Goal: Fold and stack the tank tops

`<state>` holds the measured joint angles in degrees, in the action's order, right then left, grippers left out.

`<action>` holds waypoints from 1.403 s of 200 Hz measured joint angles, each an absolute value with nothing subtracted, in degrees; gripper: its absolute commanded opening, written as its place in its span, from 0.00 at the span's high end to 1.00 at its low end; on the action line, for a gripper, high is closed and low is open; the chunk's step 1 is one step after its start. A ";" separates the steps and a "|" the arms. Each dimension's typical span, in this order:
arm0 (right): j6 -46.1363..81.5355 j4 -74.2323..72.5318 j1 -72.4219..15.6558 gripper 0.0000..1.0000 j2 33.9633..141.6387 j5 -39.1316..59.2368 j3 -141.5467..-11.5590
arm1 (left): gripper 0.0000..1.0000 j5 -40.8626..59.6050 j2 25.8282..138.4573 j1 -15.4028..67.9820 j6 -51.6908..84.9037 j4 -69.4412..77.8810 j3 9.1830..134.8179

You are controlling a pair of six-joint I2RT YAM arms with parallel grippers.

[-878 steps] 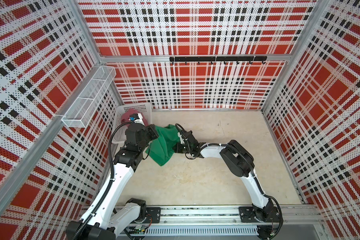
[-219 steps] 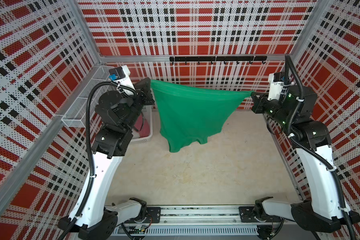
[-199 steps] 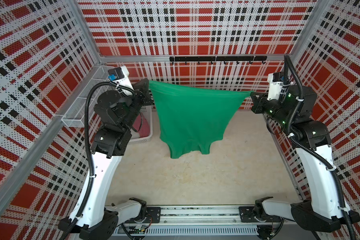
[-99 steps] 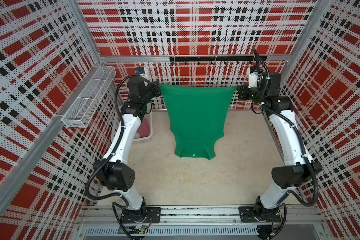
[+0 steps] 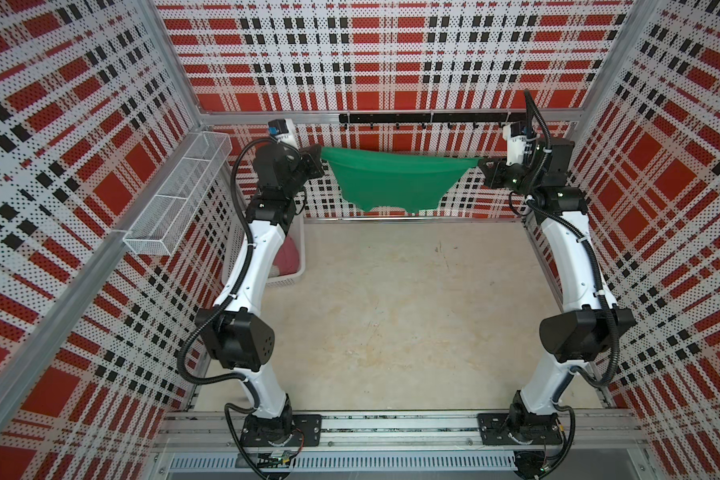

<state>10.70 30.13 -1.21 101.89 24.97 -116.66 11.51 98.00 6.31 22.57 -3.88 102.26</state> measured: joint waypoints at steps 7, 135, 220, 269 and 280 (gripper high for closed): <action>10.50 29.28 -1.21 1.00 99.70 25.21 -111.53 | 1.00 11.31 95.13 6.31 22.87 -2.76 95.74; 22.85 34.02 -1.76 1.00 62.96 25.34 -37.71 | 1.00 8.75 52.05 13.26 42.48 -7.42 23.33; 30.11 49.04 -3.60 0.77 55.16 20.03 -35.48 | 0.36 0.21 31.77 19.38 55.40 -21.08 18.22; 29.47 50.89 -5.80 0.75 56.73 14.04 -46.22 | 0.36 -6.35 43.07 21.10 49.89 -22.13 31.16; 29.67 50.26 -7.70 0.76 58.17 12.47 -47.37 | 0.37 -7.29 48.93 22.17 47.77 -19.75 33.69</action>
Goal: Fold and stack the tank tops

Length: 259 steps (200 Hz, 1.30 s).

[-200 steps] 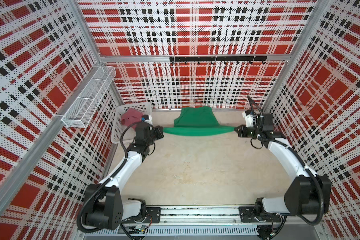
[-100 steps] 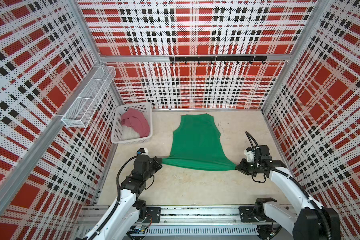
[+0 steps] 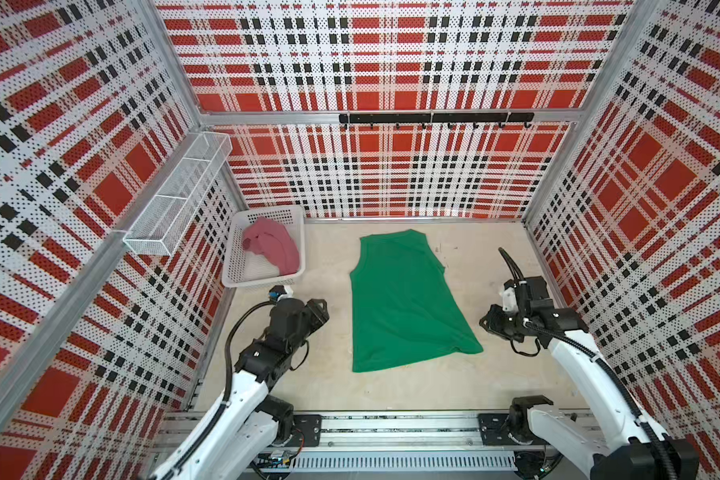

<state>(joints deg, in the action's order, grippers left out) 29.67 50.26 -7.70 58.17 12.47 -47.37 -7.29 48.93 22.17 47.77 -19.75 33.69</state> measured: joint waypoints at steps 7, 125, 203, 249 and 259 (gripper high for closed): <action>29.85 49.54 -9.17 0.76 59.40 11.55 -47.86 | 0.37 -7.79 53.08 23.14 46.30 -17.67 35.55; 44.93 22.79 -22.85 0.88 75.96 3.53 -33.56 | 0.46 -1.15 105.43 30.63 40.84 12.51 56.05; 41.54 17.87 -16.19 0.86 84.12 -0.54 -37.82 | 0.49 -2.98 98.32 32.64 47.29 23.07 36.05; 30.48 13.30 -7.14 0.76 93.25 1.28 -45.89 | 0.48 -6.68 85.34 41.52 58.13 25.45 21.41; 28.08 14.09 -5.85 0.72 95.94 1.78 -49.52 | 0.46 -7.20 82.94 43.92 60.40 23.77 20.34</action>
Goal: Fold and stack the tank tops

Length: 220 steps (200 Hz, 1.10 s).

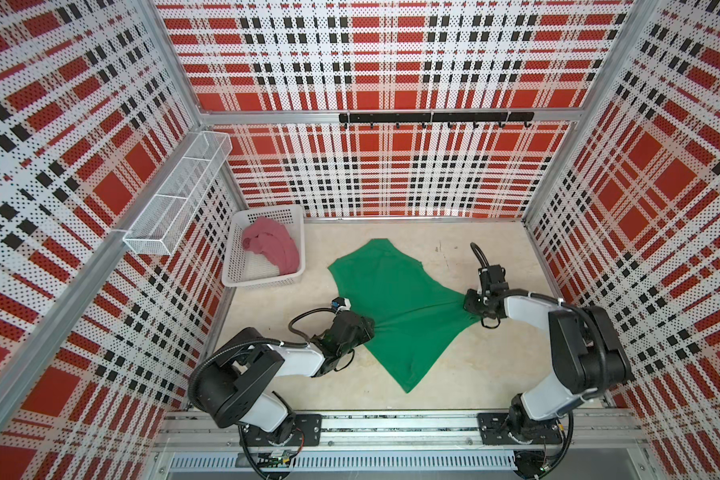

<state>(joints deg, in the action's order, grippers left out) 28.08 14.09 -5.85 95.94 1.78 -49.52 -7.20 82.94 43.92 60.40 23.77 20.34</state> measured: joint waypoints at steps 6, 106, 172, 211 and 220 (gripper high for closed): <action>26.68 15.11 -5.37 0.70 97.30 2.04 -51.96 | 0.44 -7.53 81.56 45.06 61.43 22.04 20.27; 29.71 20.53 -14.44 0.77 86.02 6.66 -51.03 | 0.56 -8.10 94.96 31.48 37.08 2.46 66.06; 36.60 17.76 -14.70 0.82 90.32 3.66 -44.01 | 0.62 3.95 123.94 31.11 21.39 -1.91 92.29; 36.97 17.28 -13.37 0.82 91.55 0.73 -45.10 | 0.62 7.27 130.04 32.10 15.68 -5.67 97.80; 36.97 17.43 -12.58 0.82 91.33 -0.01 -44.99 | 0.63 7.70 130.93 32.29 14.79 -5.91 98.59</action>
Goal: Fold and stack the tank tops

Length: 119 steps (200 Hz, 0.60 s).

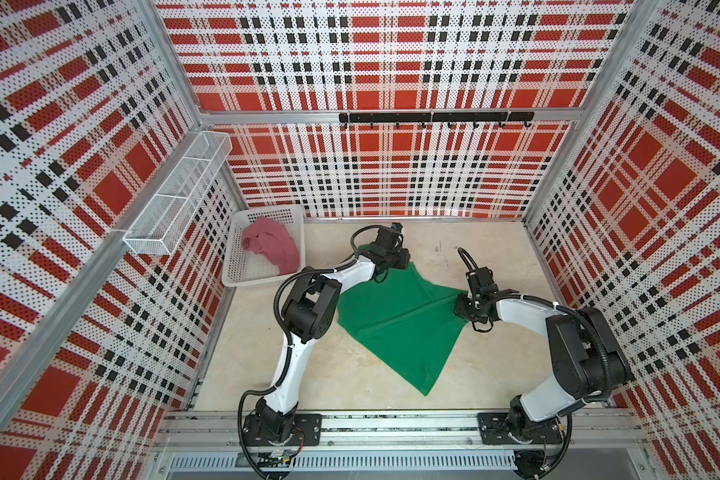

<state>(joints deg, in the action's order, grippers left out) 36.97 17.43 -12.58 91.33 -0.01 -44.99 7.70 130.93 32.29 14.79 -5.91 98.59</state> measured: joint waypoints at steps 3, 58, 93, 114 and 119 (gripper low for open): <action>36.97 17.45 -12.32 0.82 91.24 -0.25 -44.91 | 0.63 7.86 131.24 32.36 14.50 -6.04 98.91; 34.94 20.38 -7.94 0.82 88.01 -4.19 -42.61 | 0.64 9.28 137.23 33.04 12.62 -7.55 104.31; 32.36 21.78 -7.81 0.82 87.29 -4.58 -42.61 | 0.64 8.82 139.70 32.38 15.09 -6.85 105.32; 30.17 22.74 -7.68 0.83 87.11 -5.45 -42.85 | 0.65 8.56 139.70 31.64 18.70 -5.13 104.60; 29.52 23.00 -7.64 0.82 87.15 -5.63 -43.09 | 0.65 8.54 139.70 31.38 19.57 -4.51 104.27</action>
